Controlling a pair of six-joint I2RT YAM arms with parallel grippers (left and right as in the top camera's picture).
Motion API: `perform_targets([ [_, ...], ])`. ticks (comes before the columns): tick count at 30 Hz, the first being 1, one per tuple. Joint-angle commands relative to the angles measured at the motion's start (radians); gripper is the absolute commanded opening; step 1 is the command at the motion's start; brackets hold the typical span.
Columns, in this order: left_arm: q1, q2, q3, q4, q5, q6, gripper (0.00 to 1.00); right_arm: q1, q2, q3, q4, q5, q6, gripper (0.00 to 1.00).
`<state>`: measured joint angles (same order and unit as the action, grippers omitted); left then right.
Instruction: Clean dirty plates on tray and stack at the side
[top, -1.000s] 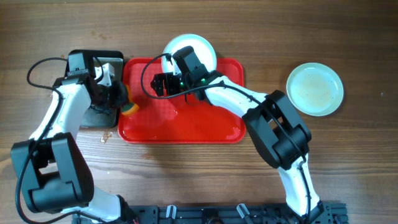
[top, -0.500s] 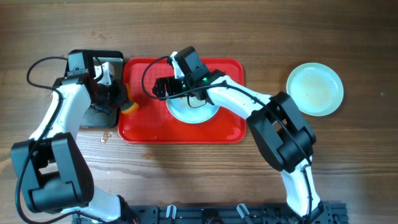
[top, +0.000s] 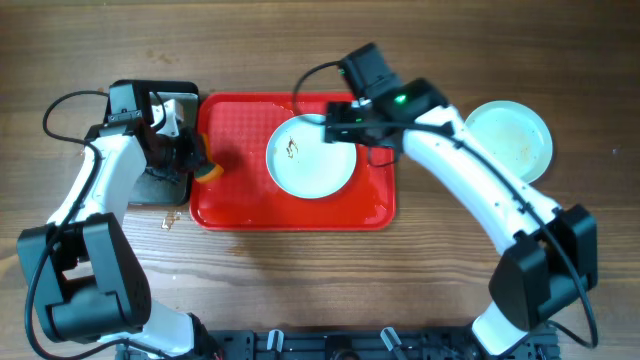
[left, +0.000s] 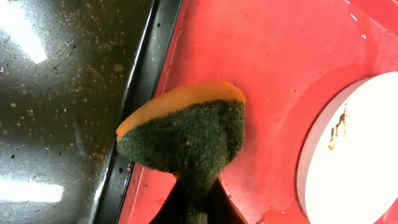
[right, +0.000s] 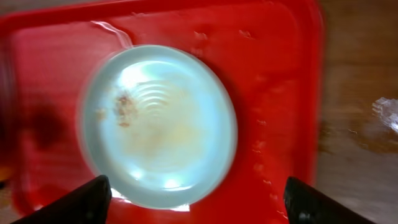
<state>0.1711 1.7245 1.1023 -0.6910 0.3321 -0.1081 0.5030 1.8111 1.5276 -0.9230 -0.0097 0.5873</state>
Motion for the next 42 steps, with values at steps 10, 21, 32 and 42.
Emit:
perform_targets([
  [10, -0.006, 0.011, -0.003, -0.02, 0.023, 0.023, 0.04, -0.051, 0.2, -0.143, 0.155, -0.15, 0.097, 0.83],
  [21, -0.006, 0.011, -0.003, -0.019, 0.023, 0.027, 0.04, -0.011, 0.309, -0.144, 0.27, -0.27, 0.13, 0.37],
  [32, 0.019, -0.047, 0.024, 0.011, -0.029, 0.127, 0.04, 0.05, 0.309, -0.144, 0.267, -0.232, 0.145, 0.04],
  [42, 0.228, -0.156, 0.068, 0.0, -0.116, 0.163, 0.04, 0.05, 0.309, -0.144, 0.237, -0.24, 0.121, 0.04],
])
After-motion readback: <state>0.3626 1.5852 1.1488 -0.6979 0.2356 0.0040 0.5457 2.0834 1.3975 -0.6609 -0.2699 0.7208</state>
